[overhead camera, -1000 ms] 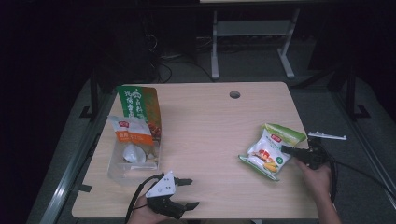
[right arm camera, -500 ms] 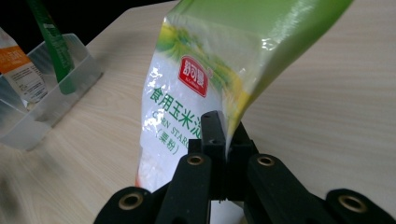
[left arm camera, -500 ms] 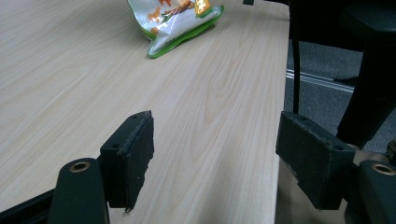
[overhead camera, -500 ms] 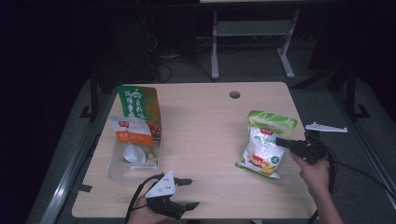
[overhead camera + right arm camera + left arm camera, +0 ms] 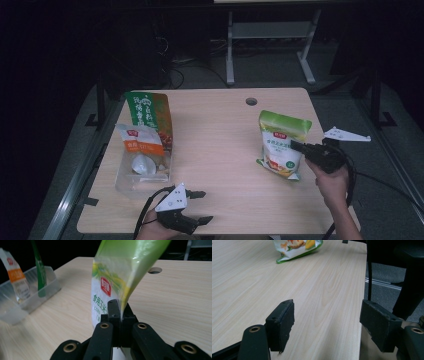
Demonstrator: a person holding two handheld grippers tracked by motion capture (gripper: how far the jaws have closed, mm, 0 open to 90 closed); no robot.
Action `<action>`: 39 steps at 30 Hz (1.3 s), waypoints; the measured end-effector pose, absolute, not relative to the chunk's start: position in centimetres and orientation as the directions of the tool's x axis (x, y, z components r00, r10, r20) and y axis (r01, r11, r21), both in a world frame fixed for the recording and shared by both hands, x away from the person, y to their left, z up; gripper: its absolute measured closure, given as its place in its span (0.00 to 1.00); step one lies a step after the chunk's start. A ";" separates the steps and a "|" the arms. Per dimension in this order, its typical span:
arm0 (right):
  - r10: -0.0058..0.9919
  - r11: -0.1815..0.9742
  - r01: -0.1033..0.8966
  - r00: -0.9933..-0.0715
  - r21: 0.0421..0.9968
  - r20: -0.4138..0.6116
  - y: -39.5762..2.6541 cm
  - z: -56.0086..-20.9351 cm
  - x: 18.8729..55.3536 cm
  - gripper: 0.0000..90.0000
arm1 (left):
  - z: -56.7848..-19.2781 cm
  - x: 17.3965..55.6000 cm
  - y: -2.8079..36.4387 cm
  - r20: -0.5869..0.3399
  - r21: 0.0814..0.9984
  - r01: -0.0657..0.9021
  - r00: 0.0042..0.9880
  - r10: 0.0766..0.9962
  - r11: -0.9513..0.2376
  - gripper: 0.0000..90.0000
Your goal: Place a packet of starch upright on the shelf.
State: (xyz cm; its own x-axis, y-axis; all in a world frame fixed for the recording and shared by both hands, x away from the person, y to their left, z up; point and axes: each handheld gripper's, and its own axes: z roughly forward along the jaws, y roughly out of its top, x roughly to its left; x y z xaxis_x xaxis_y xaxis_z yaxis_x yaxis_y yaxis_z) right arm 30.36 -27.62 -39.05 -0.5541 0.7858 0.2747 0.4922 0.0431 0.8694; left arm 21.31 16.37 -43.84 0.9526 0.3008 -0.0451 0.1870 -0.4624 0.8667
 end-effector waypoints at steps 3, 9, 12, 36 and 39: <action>0.782 0.062 0.489 -0.565 0.870 0.262 -27.7 -39.5 29.9 0.99 | -43.8 21.3 16.3 -0.043 0.865 0.185 0.954 0.298 -0.466 0.31; 0.764 0.063 0.476 -0.588 0.877 0.264 -28.4 -40.3 28.8 0.97 | -43.9 21.2 16.2 -0.044 0.865 0.185 0.954 0.298 -0.466 0.31; 0.750 0.059 0.475 -0.602 0.878 0.276 -28.7 -40.3 28.8 0.89 | -43.9 21.2 16.2 -0.045 0.864 0.186 0.954 0.298 -0.467 0.31; 0.777 0.130 0.561 -0.570 0.818 0.267 -26.9 -40.0 31.1 0.96 | -43.9 21.1 16.2 -0.042 0.866 0.182 0.955 0.294 -0.466 0.30; 0.773 0.118 0.570 -0.567 0.813 0.285 -26.9 -39.9 31.1 0.97 | -43.9 21.1 16.2 -0.041 0.865 0.182 0.955 0.295 -0.467 0.30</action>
State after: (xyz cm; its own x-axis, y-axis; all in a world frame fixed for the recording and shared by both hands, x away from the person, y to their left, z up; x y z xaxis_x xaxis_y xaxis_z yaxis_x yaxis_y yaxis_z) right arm 31.11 -26.94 -39.94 -0.5670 0.7728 0.2850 0.5700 0.1183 0.8131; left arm 21.14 16.24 -43.87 0.9546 0.2949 -0.0413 0.1817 -0.4671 0.8653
